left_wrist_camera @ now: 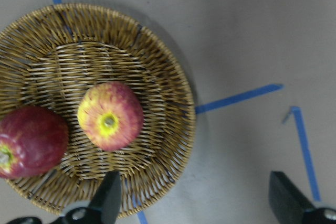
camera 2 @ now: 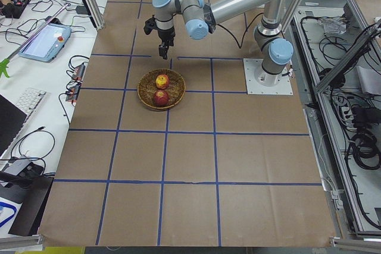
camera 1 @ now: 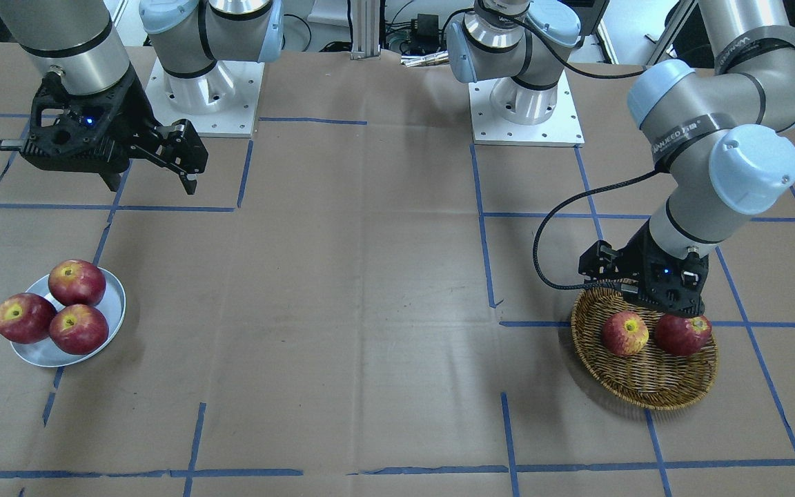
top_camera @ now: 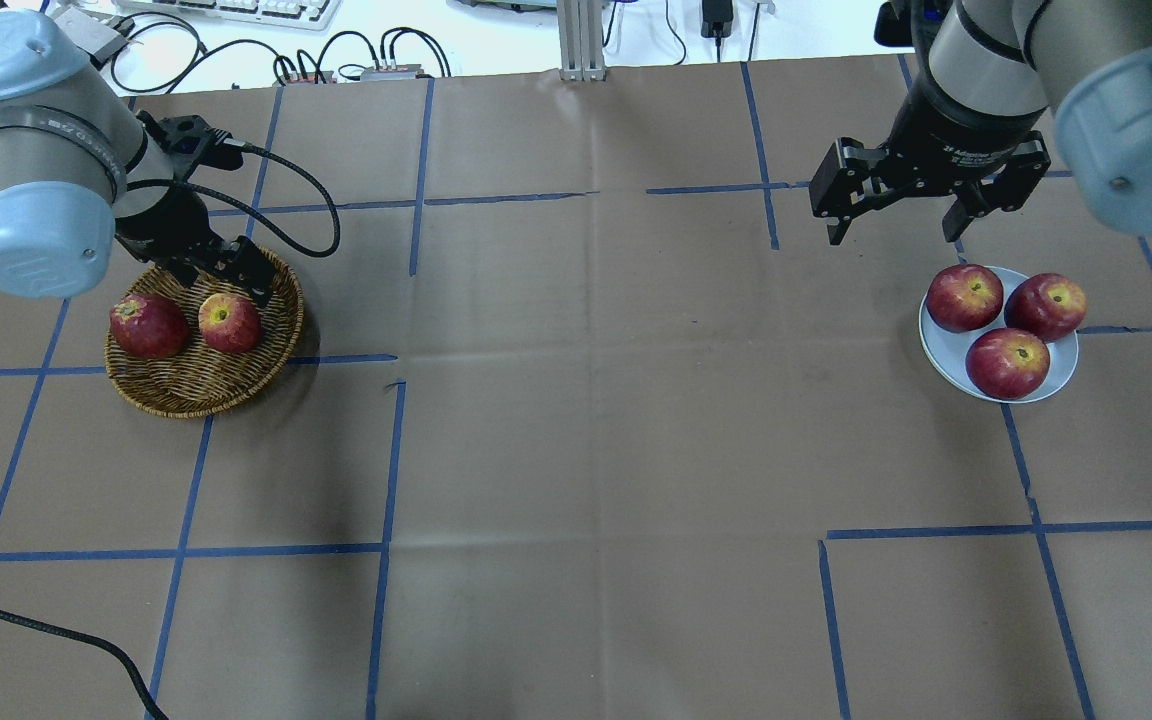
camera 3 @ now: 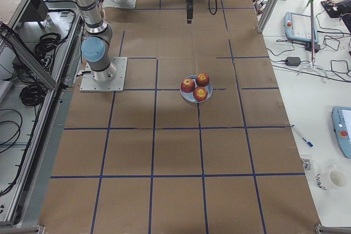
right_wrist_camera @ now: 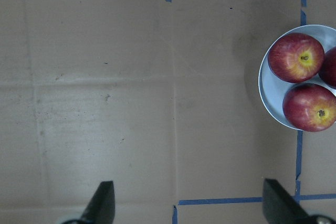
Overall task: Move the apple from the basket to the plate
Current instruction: 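Position the left gripper over the yellow-red apple and close on it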
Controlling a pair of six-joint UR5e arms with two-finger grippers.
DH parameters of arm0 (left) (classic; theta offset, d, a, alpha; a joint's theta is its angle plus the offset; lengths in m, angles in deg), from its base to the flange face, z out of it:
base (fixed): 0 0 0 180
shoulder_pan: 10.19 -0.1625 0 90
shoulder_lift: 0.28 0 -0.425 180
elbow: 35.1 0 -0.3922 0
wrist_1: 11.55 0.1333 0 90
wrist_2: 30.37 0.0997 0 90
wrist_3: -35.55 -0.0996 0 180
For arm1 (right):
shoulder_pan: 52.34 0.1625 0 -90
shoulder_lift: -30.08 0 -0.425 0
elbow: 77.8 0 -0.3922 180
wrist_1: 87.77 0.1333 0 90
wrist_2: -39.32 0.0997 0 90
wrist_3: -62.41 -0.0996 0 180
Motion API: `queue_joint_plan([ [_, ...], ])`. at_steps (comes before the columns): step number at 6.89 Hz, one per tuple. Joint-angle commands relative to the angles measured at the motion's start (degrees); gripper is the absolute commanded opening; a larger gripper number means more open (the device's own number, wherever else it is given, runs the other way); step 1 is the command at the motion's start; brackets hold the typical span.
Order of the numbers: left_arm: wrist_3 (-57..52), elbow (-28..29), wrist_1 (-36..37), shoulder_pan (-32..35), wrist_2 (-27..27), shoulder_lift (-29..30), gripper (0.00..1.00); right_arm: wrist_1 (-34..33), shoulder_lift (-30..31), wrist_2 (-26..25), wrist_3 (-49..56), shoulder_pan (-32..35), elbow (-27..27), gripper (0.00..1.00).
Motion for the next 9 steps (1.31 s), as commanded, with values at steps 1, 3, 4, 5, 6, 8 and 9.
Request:
queue_joint_plan([
  [1,-4.13,-0.58,4.53,-3.6,0.05,3.89,0.99,0.0,-0.06,0.0,0.0,0.0,-0.03,1.0],
  [3,-6.67,-0.5,5.61,-4.67,-0.04,5.49,0.99,0.0,0.02,0.0,0.0,0.0,-0.03,1.0],
  [4,-6.69,-0.58,6.4,-4.76,-0.04,6.62,0.99,0.0,0.02,0.0,0.0,0.0,-0.03,1.0],
  [5,-6.6,-0.5,7.72,-4.76,-0.3,8.72,0.99,0.0,0.02,0.0,0.0,0.0,-0.03,1.0],
  [6,-6.78,-0.5,9.99,-4.76,-0.3,10.66,0.99,0.0,0.02,0.0,0.0,0.0,-0.03,1.0],
  [8,-6.43,-0.67,10.02,-4.76,-0.57,11.29,0.99,0.0,-0.06,0.0,0.0,0.0,-0.03,1.0],
  [9,-6.43,-0.67,10.02,-4.76,-0.48,11.9,0.99,0.0,-0.06,0.0,0.0,0.0,-0.03,1.0],
])
